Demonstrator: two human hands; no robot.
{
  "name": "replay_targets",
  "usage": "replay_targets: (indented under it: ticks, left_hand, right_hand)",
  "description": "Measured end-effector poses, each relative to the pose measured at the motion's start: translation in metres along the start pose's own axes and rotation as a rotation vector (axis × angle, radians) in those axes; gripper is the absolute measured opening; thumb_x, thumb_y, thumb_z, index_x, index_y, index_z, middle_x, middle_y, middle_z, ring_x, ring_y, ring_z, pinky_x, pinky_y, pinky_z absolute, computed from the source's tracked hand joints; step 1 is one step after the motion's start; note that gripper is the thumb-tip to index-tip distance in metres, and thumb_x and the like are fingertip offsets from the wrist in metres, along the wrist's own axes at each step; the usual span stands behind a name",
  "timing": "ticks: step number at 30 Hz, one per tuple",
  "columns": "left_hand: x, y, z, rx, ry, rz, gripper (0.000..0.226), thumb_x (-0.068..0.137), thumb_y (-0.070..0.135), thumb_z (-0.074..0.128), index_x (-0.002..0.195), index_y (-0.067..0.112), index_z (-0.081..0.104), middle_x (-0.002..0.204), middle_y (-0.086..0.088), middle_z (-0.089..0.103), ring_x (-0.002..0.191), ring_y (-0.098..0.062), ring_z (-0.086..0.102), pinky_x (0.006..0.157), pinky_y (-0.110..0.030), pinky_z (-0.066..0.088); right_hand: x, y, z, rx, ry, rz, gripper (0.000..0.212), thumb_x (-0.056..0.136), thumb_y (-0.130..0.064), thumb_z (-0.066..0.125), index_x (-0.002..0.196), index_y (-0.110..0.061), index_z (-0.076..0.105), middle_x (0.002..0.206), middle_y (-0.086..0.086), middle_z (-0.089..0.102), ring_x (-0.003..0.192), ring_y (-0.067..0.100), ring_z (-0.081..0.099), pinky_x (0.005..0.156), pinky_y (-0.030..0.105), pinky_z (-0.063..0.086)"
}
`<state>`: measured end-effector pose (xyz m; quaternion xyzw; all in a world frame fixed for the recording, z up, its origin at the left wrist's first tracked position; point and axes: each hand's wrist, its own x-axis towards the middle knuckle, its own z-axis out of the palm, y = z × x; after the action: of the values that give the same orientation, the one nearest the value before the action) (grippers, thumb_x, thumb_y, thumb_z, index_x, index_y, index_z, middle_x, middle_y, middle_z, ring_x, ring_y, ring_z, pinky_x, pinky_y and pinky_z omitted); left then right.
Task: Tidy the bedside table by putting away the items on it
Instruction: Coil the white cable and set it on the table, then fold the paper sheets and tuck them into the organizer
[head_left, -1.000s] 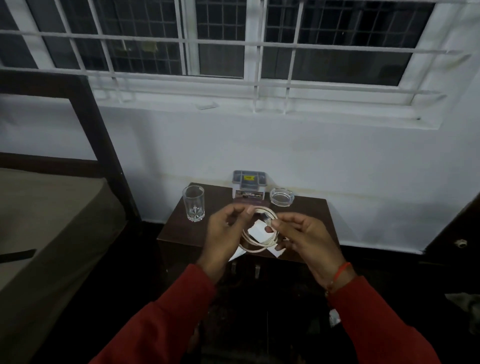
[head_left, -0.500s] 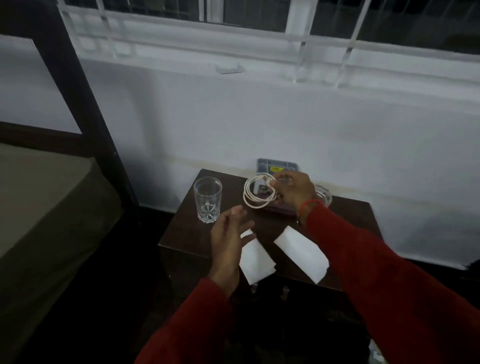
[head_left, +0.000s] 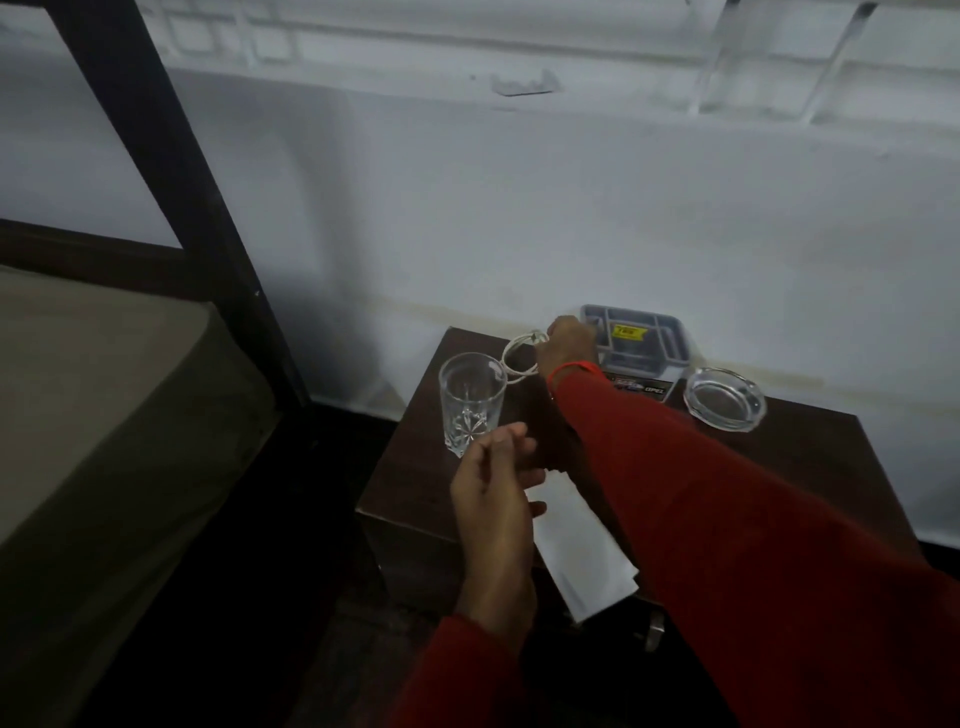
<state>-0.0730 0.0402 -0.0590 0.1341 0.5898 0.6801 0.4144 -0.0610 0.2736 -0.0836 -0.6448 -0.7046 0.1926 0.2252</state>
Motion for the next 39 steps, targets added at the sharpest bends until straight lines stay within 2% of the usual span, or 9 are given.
replay_targets:
  ticks: [9, 13, 18, 21, 25, 27, 30, 35, 39]
  left_hand:
    - [-0.002, 0.007, -0.001, 0.018, -0.072, -0.043, 0.029, 0.105, 0.037, 0.048, 0.1, 0.025, 0.074, 0.087, 0.005, 0.076, 0.067, -0.006, 0.068, 0.061, -0.029, 0.053]
    - [-0.004, 0.012, -0.004, 0.024, -0.085, -0.035, 0.028, 0.105, 0.035, 0.049, 0.101, 0.023, 0.074, 0.083, 0.007, 0.075, 0.066, -0.007, 0.067, 0.062, -0.031, 0.052]
    - [-0.008, 0.014, -0.007, 0.077, -0.101, -0.054, 0.024, 0.104, 0.034, 0.052, 0.103, 0.023, 0.073, 0.087, 0.006, 0.074, 0.067, -0.009, 0.066, 0.058, -0.029, 0.049]
    - [-0.006, 0.007, -0.01, 0.314, -0.154, -0.026, 0.017, 0.1, 0.038, 0.058, 0.102, 0.026, 0.07, 0.096, 0.005, 0.073, 0.078, -0.015, 0.071, 0.059, -0.03, 0.052]
    - [-0.003, -0.011, -0.013, 0.825, -0.215, 0.067, 0.043, 0.093, 0.039, 0.068, 0.128, 0.016, 0.06, 0.126, -0.009, 0.063, 0.115, -0.029, 0.063, 0.099, -0.044, 0.052]
    - [-0.003, -0.021, -0.013, 1.033, -0.167, 0.084, 0.068, 0.091, 0.047, 0.067, 0.143, 0.011, 0.047, 0.142, -0.017, 0.048, 0.132, -0.037, 0.048, 0.109, -0.045, 0.041]
    - [-0.005, -0.036, -0.011, 1.383, -0.024, 0.139, 0.079, 0.086, 0.067, 0.059, 0.138, 0.008, 0.047, 0.141, -0.018, 0.043, 0.132, -0.042, 0.039, 0.109, -0.05, 0.034]
    - [-0.01, -0.057, 0.006, 1.539, 0.061, 0.206, 0.087, 0.077, 0.079, 0.059, 0.12, 0.005, 0.053, 0.129, -0.015, 0.049, 0.123, -0.036, 0.046, 0.103, -0.046, 0.037]
    - [-0.01, -0.069, 0.025, 1.493, -0.055, 0.143, 0.066, 0.085, 0.062, 0.064, 0.127, 0.013, 0.052, 0.134, -0.014, 0.047, 0.127, -0.037, 0.041, 0.108, -0.047, 0.032]
  right_hand:
    - [-0.008, -0.007, -0.002, -0.19, -0.186, -0.025, 0.038, 0.095, -0.014, 0.049, 0.127, 0.005, 0.053, 0.135, 0.028, 0.053, 0.123, 0.043, 0.054, 0.096, 0.04, 0.048]
    - [-0.026, -0.009, -0.036, -0.213, -0.174, -0.081, 0.032, 0.095, -0.016, 0.047, 0.118, 0.001, 0.061, 0.125, 0.024, 0.061, 0.116, 0.04, 0.059, 0.085, 0.036, 0.047]
    - [-0.078, 0.019, -0.102, -0.046, -0.052, -0.232, 0.031, 0.099, -0.01, 0.047, 0.118, -0.002, 0.069, 0.123, 0.017, 0.069, 0.119, 0.032, 0.061, 0.1, 0.031, 0.041]
    - [-0.128, 0.056, -0.14, 0.04, -0.037, -0.254, 0.025, 0.098, -0.014, 0.055, 0.117, -0.01, 0.071, 0.118, 0.008, 0.072, 0.109, 0.021, 0.065, 0.093, 0.023, 0.045]
    - [-0.193, 0.125, -0.158, 0.068, -0.024, -0.128, 0.017, 0.092, -0.015, 0.066, 0.106, -0.017, 0.076, 0.104, -0.001, 0.076, 0.094, 0.014, 0.07, 0.085, 0.019, 0.046]
    - [-0.213, 0.158, -0.153, 0.046, -0.032, -0.054, 0.017, 0.091, -0.016, 0.066, 0.105, -0.021, 0.074, 0.105, -0.003, 0.075, 0.095, 0.017, 0.07, 0.088, 0.026, 0.051]
    - [-0.209, 0.182, -0.143, -0.02, -0.126, 0.005, 0.027, 0.092, -0.022, 0.064, 0.119, -0.02, 0.068, 0.122, 0.002, 0.067, 0.113, 0.024, 0.063, 0.098, 0.043, 0.05]
    - [-0.175, 0.195, -0.142, -0.094, -0.182, 0.064, 0.053, 0.092, -0.039, 0.061, 0.141, -0.019, 0.051, 0.138, 0.01, 0.053, 0.125, 0.031, 0.052, 0.106, 0.044, 0.044]
    - [-0.175, 0.196, -0.125, -0.337, -0.362, 0.116, 0.071, 0.083, -0.062, 0.061, 0.143, -0.03, 0.043, 0.143, 0.006, 0.043, 0.131, 0.034, 0.039, 0.107, 0.047, 0.033]
